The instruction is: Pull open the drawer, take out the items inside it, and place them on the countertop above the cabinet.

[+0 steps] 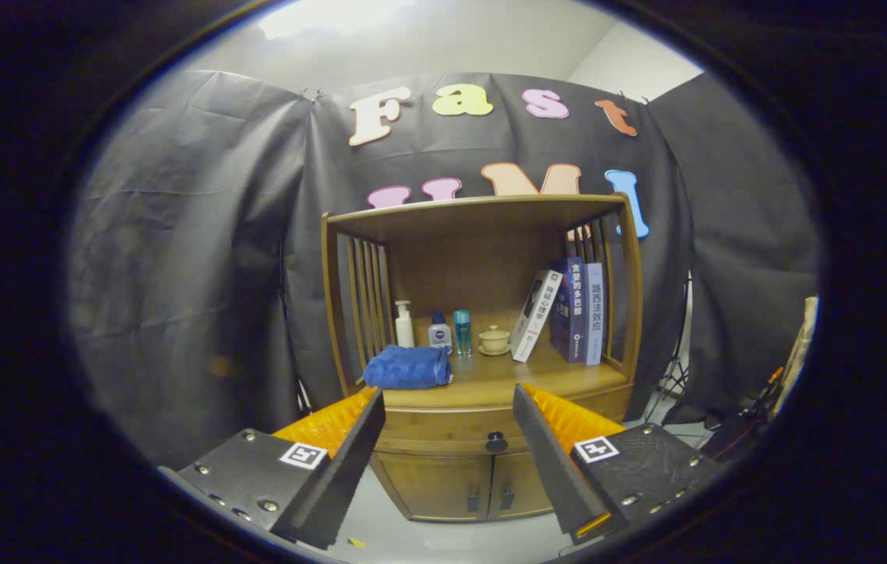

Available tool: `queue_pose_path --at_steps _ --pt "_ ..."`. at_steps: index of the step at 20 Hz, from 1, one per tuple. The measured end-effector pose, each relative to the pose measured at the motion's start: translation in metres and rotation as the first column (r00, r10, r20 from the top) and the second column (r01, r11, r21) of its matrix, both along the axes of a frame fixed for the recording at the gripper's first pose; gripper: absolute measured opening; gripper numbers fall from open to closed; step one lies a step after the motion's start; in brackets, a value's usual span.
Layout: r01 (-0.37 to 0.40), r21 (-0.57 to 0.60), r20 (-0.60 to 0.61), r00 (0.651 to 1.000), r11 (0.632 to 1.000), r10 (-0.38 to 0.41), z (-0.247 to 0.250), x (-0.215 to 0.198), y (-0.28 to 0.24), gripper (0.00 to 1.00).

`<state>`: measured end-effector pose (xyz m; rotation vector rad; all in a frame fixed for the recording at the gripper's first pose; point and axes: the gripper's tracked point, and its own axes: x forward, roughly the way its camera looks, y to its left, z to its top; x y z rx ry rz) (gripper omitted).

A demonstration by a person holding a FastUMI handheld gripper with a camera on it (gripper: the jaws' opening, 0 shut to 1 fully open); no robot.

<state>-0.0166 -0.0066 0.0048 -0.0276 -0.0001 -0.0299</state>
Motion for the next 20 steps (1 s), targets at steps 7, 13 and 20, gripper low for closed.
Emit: queue_pose_path --at_steps 7,13,20 --pt "0.011 -0.019 -0.003 1.000 1.000 -0.011 -0.013 -0.004 -0.007 0.99" --pt "0.003 -0.022 0.017 1.000 1.000 -0.003 -0.010 -0.001 -0.011 0.99" --pt "0.038 0.056 0.088 0.995 0.998 -0.043 -0.014 0.014 -0.028 0.99"
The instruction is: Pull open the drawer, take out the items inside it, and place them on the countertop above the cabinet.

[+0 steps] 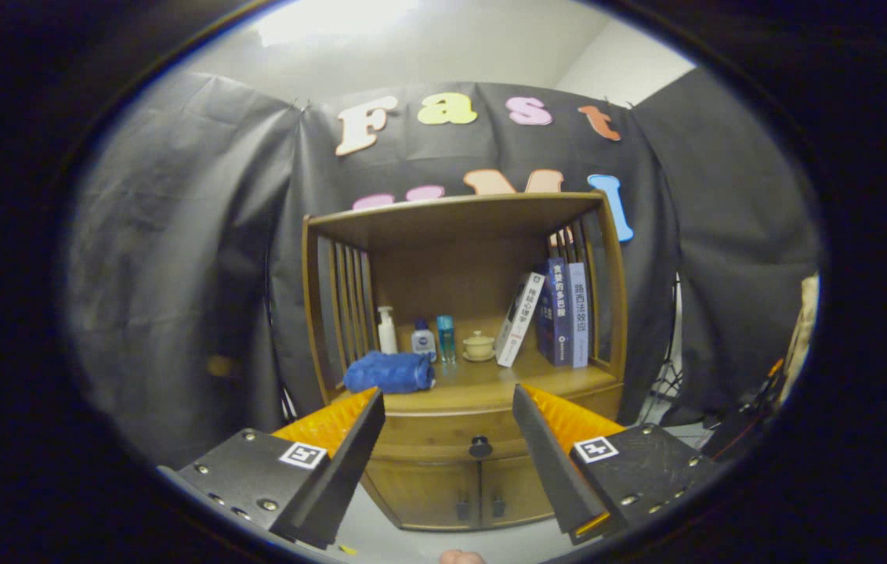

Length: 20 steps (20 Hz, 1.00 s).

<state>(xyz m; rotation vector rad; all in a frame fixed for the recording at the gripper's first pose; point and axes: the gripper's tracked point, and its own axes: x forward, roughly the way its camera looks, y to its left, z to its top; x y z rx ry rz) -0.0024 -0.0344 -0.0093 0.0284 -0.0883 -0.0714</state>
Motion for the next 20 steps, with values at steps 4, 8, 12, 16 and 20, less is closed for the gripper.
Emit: queue_pose_path --at_steps 4,8,12,16,20 --pt "0.031 0.003 -0.007 0.999 1.000 -0.031 -0.019 0.028 -0.007 0.99" --pt "0.024 -0.083 -0.026 0.999 0.996 -0.027 -0.055 0.067 0.002 0.99" --pt "0.023 -0.135 -0.022 0.999 0.991 -0.027 -0.084 0.111 0.001 0.99" --pt "0.007 -0.174 0.003 1.000 0.985 -0.007 -0.102 0.155 -0.014 0.99" --pt "0.066 -0.133 -0.046 0.996 0.989 -0.073 -0.138 0.189 -0.048 0.99"
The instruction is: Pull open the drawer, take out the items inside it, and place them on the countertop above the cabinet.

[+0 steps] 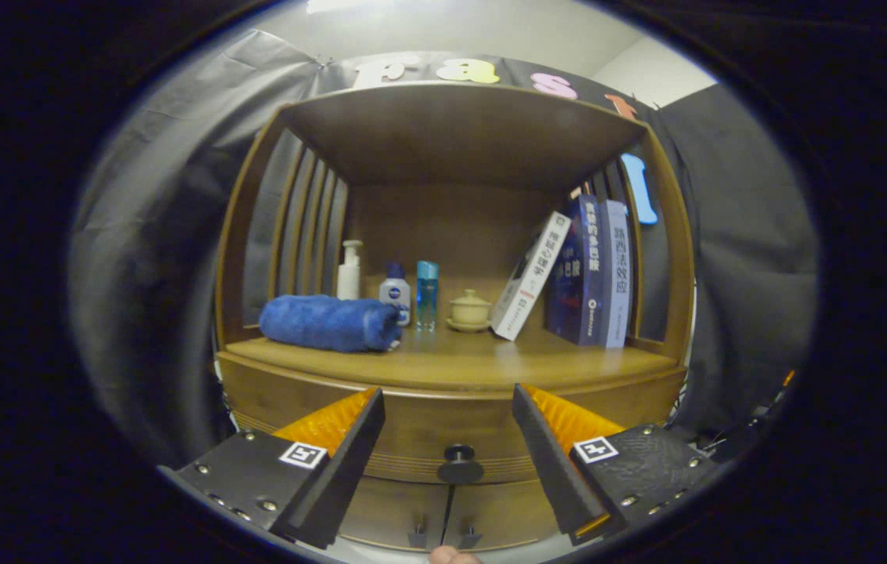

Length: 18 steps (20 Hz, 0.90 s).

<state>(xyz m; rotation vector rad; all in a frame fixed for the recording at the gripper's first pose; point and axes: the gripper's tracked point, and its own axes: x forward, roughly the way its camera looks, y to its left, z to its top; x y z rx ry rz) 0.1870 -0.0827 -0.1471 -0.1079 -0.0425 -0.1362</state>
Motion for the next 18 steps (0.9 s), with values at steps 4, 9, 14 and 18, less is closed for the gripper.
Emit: queue_pose_path --at_steps 4,9,14,18 --pt "0.025 0.053 -0.129 0.991 0.998 -0.017 -0.044 0.030 -0.016 0.99" --pt "0.003 0.003 -0.180 0.984 1.000 -0.002 -0.067 0.034 -0.010 0.86" --pt "0.046 0.035 -0.189 0.981 0.998 -0.039 -0.074 0.032 -0.018 0.67" --pt "0.033 0.024 -0.186 0.982 0.999 -0.028 -0.077 0.032 -0.017 0.39"
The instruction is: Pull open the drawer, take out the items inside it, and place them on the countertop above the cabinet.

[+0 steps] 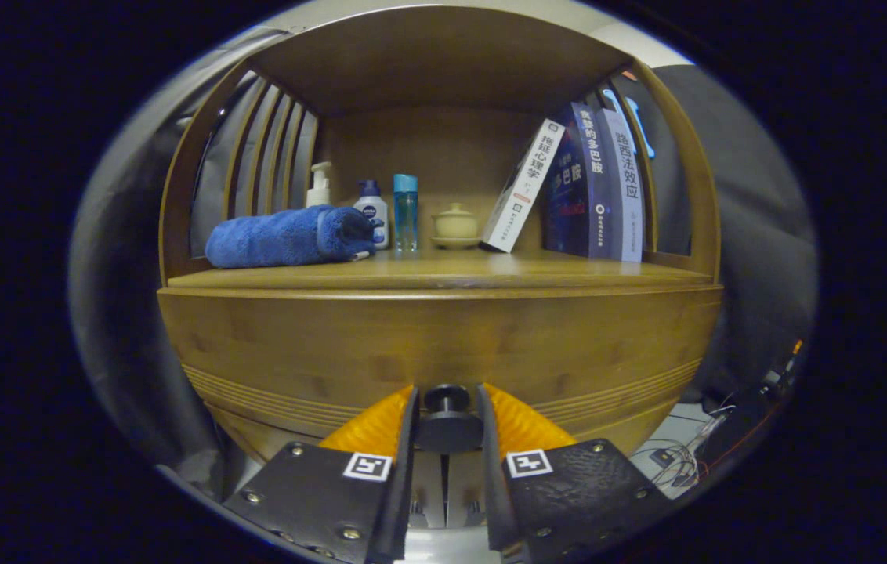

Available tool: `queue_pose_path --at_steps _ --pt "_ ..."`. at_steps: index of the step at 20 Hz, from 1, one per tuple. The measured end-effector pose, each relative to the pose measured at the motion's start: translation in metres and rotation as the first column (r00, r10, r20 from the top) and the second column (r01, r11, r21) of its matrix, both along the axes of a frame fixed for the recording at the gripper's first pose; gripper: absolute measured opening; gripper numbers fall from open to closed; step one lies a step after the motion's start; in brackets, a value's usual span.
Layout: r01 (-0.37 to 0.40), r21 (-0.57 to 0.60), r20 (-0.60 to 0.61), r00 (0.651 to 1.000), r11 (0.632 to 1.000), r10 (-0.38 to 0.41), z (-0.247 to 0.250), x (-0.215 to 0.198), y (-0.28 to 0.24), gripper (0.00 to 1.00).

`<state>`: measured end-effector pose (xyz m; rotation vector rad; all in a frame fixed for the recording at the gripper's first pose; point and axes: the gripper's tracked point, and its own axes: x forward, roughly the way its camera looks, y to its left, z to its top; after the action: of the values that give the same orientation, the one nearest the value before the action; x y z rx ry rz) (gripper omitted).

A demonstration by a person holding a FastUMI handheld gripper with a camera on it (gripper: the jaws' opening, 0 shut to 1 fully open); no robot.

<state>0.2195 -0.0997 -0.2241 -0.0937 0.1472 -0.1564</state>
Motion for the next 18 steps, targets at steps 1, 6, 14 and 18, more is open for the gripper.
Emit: queue_pose_path --at_steps 1,6,14,18 --pt "-0.001 -0.011 -0.005 1.000 1.000 0.001 0.000 -0.001 0.000 0.39" --pt "-0.028 0.022 -0.025 0.999 0.999 0.028 -0.003 -0.016 0.002 0.39" --pt "-0.032 0.029 -0.023 0.999 0.999 0.032 -0.003 -0.038 0.002 0.30" --pt "-0.025 0.021 -0.010 1.000 0.999 0.025 -0.004 -0.065 0.007 0.30"
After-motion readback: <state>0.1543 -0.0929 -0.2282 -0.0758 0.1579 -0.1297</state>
